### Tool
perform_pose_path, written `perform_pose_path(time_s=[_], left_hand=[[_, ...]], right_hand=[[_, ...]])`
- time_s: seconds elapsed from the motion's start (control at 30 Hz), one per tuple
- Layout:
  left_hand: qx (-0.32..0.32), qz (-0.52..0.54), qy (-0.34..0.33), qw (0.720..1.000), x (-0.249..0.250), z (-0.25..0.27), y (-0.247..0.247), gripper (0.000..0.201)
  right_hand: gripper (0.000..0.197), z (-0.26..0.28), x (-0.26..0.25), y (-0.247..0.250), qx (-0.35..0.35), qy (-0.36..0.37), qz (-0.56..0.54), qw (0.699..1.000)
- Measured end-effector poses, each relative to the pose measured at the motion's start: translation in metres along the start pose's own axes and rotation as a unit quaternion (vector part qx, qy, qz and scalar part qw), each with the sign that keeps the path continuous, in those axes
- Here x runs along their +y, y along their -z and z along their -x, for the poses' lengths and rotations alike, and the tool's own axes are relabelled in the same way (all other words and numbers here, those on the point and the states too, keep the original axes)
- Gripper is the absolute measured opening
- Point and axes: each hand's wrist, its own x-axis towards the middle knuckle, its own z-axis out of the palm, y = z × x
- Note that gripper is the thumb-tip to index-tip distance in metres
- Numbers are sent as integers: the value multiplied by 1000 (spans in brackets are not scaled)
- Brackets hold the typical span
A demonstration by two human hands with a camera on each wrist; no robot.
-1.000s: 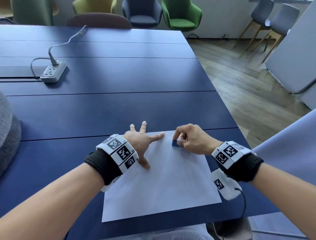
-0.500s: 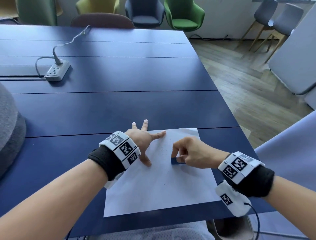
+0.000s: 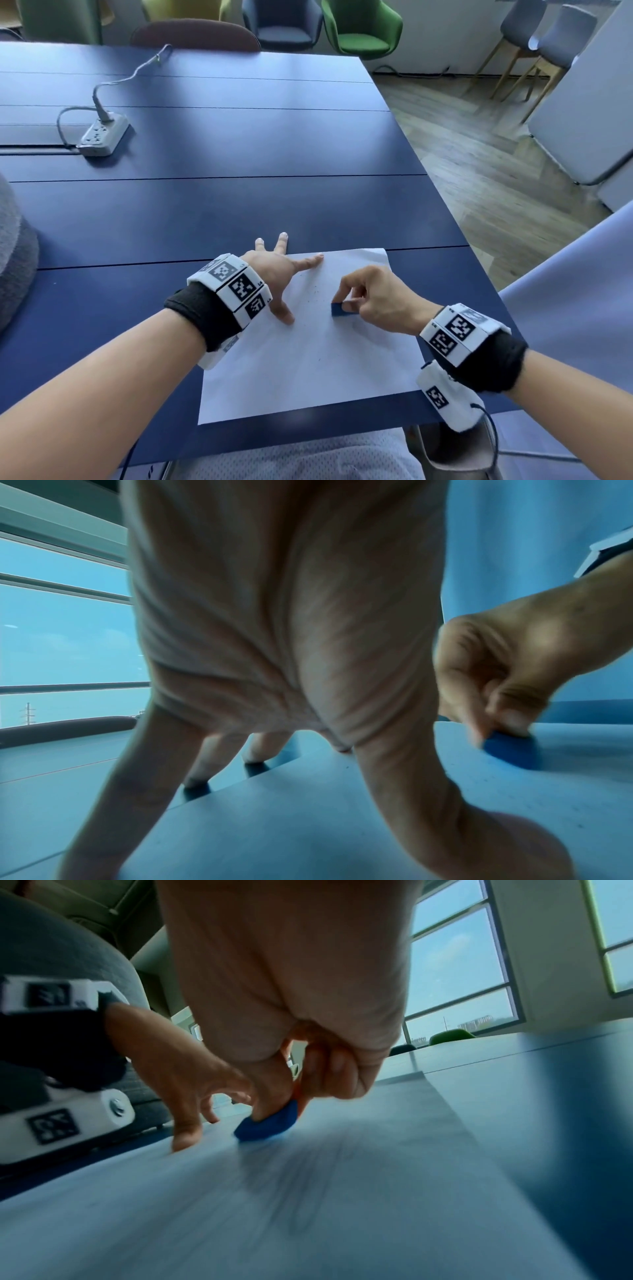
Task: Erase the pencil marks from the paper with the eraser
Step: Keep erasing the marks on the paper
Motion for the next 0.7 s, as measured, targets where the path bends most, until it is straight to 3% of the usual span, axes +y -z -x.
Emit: perform_pose_path(time_s=[0.13, 0.3, 0.47, 0.6, 0.7], left_hand=[[-8, 6, 1, 1000, 0, 1, 0, 124], [-5, 9, 2, 1000, -1, -1, -1, 124], [-8, 10, 1, 1000, -2, -1, -1, 125], [-13, 6, -3, 1000, -1, -1, 1, 125], [-12, 5, -6, 1000, -2, -1, 1, 125]], right_hand=[[19, 14, -2, -2, -118, 8, 27, 993], [24, 2, -6, -9, 14, 28, 14, 999], [29, 22, -5, -6, -119, 42, 39, 991], [27, 11, -13, -10, -37, 49, 35, 998], [30, 25, -9, -8, -95, 55, 44, 993]])
